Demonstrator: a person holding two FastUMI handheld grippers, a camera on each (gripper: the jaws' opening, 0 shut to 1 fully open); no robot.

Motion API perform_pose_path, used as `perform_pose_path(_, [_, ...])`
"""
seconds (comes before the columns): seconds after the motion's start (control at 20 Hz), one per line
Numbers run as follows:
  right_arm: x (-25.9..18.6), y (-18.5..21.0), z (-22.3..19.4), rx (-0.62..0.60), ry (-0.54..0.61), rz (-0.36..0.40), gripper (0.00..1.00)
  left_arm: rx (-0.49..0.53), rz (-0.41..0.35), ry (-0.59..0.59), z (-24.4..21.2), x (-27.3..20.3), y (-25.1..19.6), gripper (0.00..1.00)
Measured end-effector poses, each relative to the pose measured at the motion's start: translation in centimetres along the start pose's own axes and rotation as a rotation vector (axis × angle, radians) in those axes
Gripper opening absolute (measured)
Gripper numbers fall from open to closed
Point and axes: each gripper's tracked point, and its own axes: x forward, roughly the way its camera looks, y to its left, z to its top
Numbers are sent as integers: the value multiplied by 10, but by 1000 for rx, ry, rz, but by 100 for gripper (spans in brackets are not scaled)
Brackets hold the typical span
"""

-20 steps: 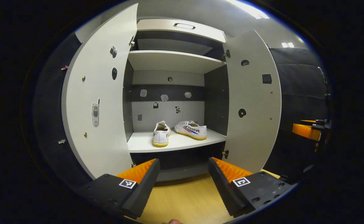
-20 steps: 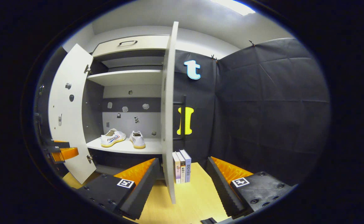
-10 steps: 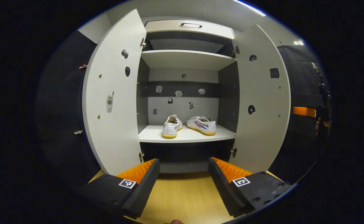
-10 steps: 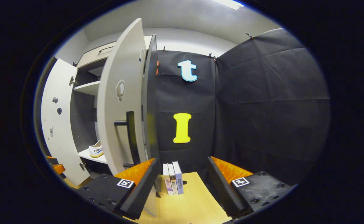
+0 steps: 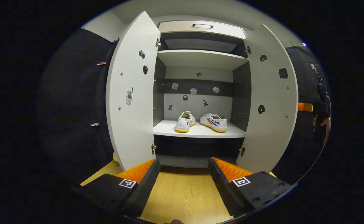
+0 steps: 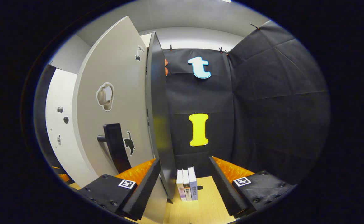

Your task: Grab one shoe with the right hand and put it into the shoe cabinet, grab the other shoe with the left hand and put it into the shoe cabinet; then close the right door with the right hand and the left door with the left hand.

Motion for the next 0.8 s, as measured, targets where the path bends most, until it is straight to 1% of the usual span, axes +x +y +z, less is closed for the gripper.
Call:
perform_pose_path(0.05, [1,4,0,-3,5,8,98,0,2,-4,1,0,2,96])
perform_pose_path(0.3, [-2,6,1,-28,12,-41,96,16,-26,-17,4,2,13,96])
perform_pose_path(0.45, [-5,13,1,-63,6,-54,98,16,-39,-7,0,-1,26,96])
perform_pose_path(0.6, [-10,34,-2,-57,12,-55,98,10,-38,0,-3,-6,45,96])
perform_pose_path(0.75, [-10,58,-5,-65,11,-58,98,7,-25,0,-2,1,67,97])
perform_pose_path(0.8, [-11,67,-7,-67,13,-50,100,4,-16,-1,-2,2,76,96])
